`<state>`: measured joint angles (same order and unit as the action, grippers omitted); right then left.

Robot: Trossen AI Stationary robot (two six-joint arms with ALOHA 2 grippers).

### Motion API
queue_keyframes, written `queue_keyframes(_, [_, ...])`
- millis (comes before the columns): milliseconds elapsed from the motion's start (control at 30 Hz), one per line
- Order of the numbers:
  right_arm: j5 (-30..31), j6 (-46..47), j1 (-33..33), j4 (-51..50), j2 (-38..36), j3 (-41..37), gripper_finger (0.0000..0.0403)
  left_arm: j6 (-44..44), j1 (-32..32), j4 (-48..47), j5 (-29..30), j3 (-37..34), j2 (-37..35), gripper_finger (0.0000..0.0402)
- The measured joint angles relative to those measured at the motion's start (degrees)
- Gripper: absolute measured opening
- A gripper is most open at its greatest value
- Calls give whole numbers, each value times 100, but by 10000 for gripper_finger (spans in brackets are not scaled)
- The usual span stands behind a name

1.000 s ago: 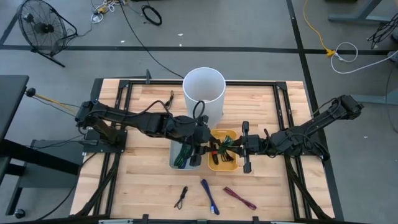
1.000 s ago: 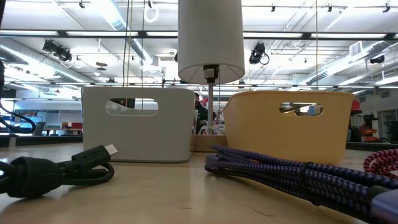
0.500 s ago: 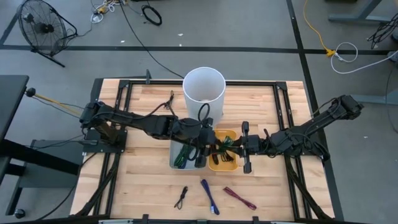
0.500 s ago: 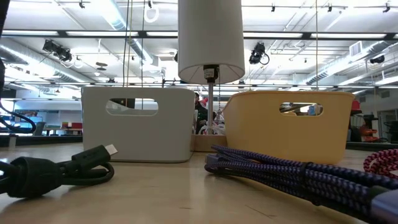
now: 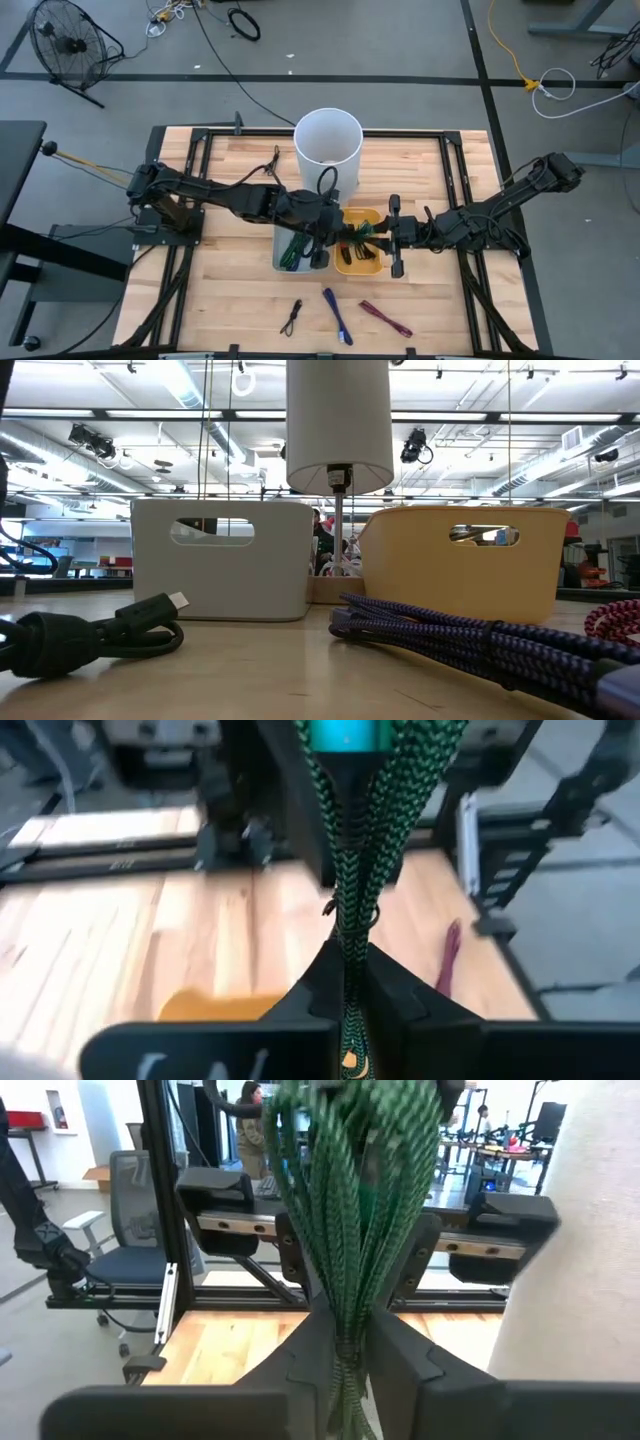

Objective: Pick & Place USB Port
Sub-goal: Put the green charger cable into the gray bin

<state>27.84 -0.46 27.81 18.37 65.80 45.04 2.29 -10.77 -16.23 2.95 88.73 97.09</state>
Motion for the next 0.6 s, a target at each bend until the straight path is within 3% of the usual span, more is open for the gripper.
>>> queue_keyframes(300, [-40,-1,4,-44,1,0,86,517,-206,-1823,985,0,-534,16])
queue_keyframes(600, [-36,-1,4,-39,0,2,86,2059,-819,-3679,1802,-18,-710,16])
